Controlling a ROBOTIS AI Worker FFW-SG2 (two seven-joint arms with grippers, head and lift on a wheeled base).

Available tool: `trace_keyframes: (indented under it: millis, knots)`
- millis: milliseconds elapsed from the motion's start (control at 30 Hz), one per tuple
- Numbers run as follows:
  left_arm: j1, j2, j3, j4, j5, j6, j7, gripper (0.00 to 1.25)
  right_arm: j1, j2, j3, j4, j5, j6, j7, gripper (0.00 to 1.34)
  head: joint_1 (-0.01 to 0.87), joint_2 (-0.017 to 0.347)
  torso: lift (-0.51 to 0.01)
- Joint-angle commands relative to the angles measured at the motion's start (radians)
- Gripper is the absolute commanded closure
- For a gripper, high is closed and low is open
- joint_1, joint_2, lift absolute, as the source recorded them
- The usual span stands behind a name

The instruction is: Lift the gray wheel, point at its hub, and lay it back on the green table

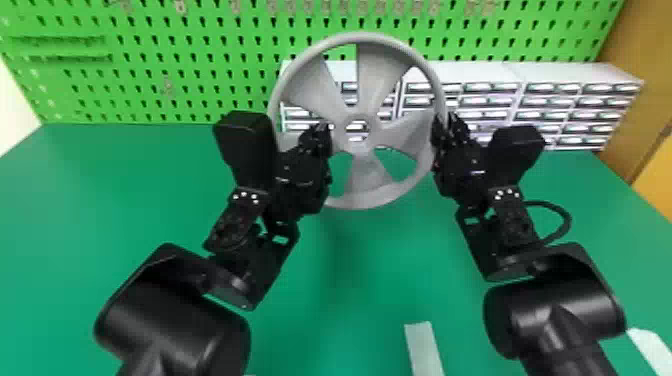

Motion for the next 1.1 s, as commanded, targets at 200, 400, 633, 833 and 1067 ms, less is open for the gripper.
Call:
trace_keyframes:
  millis: [200,400,633,833,1067]
  knots:
    - [0.068,0.002,0.068,-0.07,0.001,0.007,0.008,1.2,0.005,0.004,-0.024,-0.008,0.002,0.004,0.0,1.26,0.692,0.048,-0.093]
    - [0.116,0.0,0.103,-0.091,-0.018,0.013,0.017,1.2,0.011,0.01,-0.041,-0.013,0.004,0.007,0.0,1.26,0.692,0.048,-0.093]
    - [0.174,0.0,0.157,-0.11,-0.056,0.013,0.025,1.2,0.019,0.012,-0.046,-0.02,0.004,0.015,0.0,1.26,0.692,0.048,-0.093]
    - [0.177,-0.001,0.166,-0.11,-0.085,0.015,0.025,1.2,0.022,0.013,-0.047,-0.025,0.005,0.03,0.0,1.26,0.692,0.048,-0.093]
    - [0.171,-0.001,0.163,-0.11,-0.088,0.015,0.025,1.2,0.02,0.012,-0.044,-0.043,0.004,0.07,0.0,1.26,0.692,0.048,-0.093]
